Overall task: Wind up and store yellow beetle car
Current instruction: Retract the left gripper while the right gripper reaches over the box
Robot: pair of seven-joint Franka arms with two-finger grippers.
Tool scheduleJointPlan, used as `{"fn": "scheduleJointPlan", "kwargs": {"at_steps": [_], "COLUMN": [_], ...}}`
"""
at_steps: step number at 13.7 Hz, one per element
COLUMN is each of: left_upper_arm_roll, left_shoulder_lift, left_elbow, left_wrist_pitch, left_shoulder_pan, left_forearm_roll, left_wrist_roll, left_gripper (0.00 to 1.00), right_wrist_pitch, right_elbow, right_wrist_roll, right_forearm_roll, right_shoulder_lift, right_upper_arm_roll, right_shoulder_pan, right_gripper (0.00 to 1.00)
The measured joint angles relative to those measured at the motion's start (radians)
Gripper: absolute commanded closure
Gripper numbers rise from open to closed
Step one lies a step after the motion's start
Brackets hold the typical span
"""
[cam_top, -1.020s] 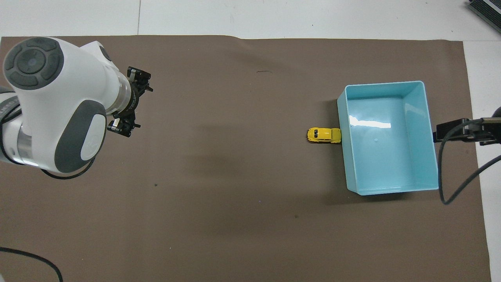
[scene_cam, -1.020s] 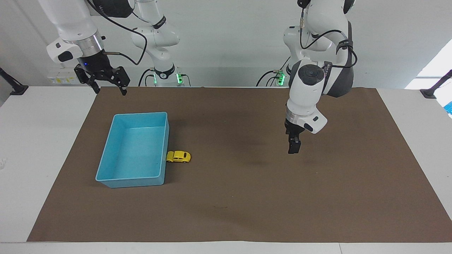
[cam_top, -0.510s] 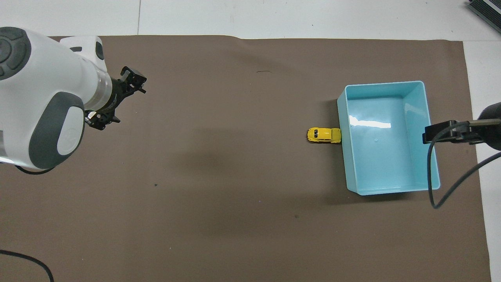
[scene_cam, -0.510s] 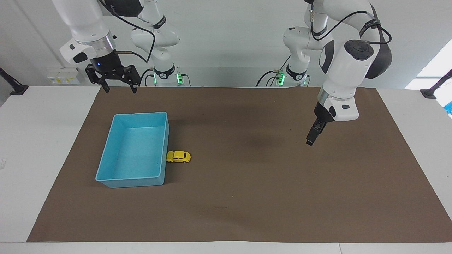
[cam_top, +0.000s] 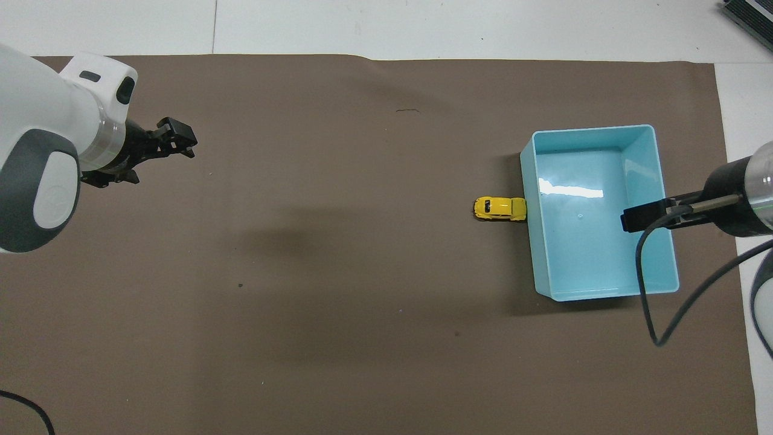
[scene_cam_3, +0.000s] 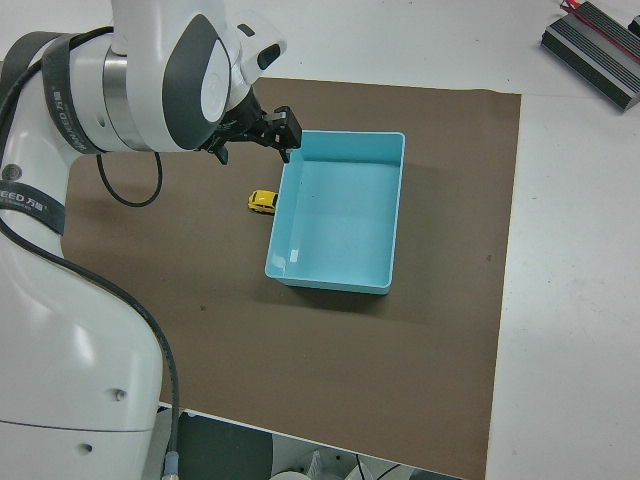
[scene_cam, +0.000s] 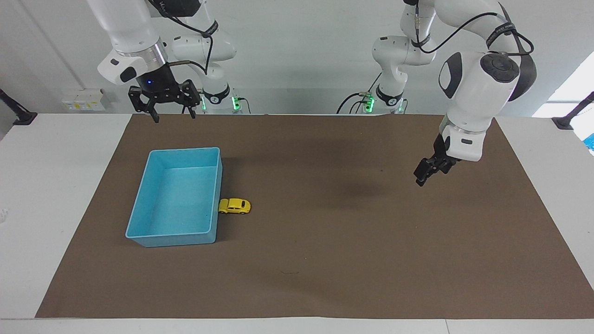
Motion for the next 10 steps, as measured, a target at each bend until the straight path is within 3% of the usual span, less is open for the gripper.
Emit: {"fn": "scheduleJointPlan", "kwargs": {"at_steps": [6,10], "left_upper_arm_roll": [0.001,-0.001], "left_shoulder_lift": [-0.023,-0.062], "left_elbow": [0.000,0.002], "left_wrist_pitch": [-0.067,-0.122], "left_shoulder_pan": [0.090,0.096], "left_forearm_roll": [-0.001,-0.001], "left_wrist_roll": [0.383,0.501], "left_gripper": [0.00,0.00], "right_wrist_pitch": [0.000,0.000], "right_elbow": [0.001,0.001], "right_wrist_roll": [-0.137,-0.302], "right_forearm_roll": [0.000,0.000], "right_shoulder_lift": [-0.002,-0.003], "right_upper_arm_roll": [0.057,0.070], "right_shoulder_pan": [0.001,0.001], "right_gripper": [0.00,0.00]}}
